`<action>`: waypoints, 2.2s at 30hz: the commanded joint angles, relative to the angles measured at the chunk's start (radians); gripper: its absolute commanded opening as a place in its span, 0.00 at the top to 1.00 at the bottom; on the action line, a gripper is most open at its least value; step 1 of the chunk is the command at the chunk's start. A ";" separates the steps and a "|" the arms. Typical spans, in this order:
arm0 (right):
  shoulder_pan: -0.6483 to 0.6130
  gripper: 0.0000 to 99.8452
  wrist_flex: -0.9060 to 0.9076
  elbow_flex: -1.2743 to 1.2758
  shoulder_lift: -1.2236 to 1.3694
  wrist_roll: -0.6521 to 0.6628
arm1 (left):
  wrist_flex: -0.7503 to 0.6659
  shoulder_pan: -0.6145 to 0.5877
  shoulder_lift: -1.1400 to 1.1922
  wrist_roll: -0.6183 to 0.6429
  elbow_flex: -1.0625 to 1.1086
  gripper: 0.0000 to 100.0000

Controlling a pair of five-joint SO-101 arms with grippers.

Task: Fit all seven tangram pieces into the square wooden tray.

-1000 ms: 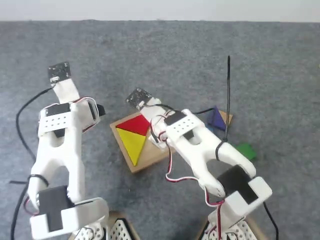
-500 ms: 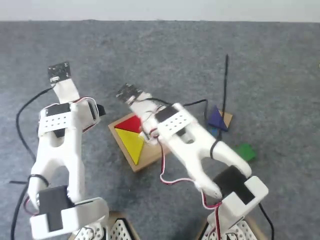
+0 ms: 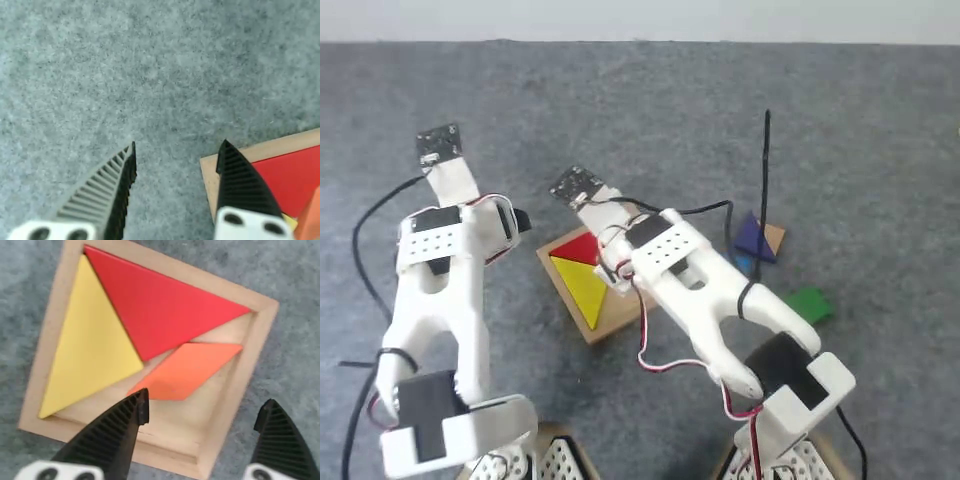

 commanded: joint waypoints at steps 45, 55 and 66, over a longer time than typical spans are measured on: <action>0.159 0.98 0.147 -0.233 0.260 -0.138 | -0.021 0.003 -0.006 -0.017 -0.018 0.75; 0.239 0.99 0.228 -0.167 0.236 -0.230 | -0.021 0.003 -0.006 -0.017 -0.018 0.75; 0.289 0.95 0.151 -0.175 0.182 -0.238 | -0.021 0.003 -0.006 -0.017 -0.018 0.75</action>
